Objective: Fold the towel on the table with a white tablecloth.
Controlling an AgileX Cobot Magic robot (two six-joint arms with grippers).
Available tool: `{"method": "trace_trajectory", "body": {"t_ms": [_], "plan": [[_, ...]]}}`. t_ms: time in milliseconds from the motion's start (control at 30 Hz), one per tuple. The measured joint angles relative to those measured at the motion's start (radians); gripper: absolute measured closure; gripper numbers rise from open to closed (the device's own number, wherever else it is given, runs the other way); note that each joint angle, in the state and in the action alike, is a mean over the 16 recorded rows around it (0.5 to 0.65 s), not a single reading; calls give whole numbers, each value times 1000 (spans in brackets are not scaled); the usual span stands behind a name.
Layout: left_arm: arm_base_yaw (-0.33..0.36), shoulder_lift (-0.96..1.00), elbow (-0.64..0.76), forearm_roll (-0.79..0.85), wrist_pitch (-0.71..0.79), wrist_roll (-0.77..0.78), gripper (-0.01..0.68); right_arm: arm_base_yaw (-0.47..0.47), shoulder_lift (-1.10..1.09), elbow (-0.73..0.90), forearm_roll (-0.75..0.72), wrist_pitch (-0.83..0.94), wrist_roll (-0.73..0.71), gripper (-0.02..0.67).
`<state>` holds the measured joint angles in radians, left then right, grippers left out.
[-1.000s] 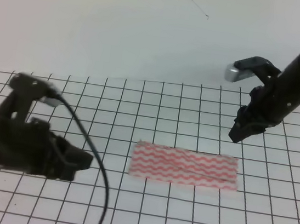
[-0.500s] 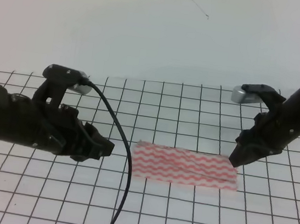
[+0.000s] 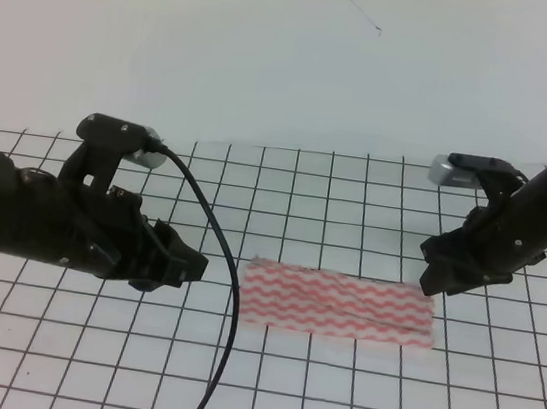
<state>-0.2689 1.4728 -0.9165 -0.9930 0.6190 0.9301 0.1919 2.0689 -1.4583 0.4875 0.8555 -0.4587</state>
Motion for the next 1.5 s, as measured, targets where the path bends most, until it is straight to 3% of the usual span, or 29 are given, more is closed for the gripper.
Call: {"method": "trace_trajectory", "body": {"t_ms": [1133,1300,1500], "plan": [[0,-1,0,0,18,-1,439,75,77,-7,-59,-47,134,345],[0,-1,0,0,19,-1,438,77,74,-8,-57,-58,130,382],[0,-1,0,0,21,-1,437,78,62,-6,-54,-60,122,475]]}}
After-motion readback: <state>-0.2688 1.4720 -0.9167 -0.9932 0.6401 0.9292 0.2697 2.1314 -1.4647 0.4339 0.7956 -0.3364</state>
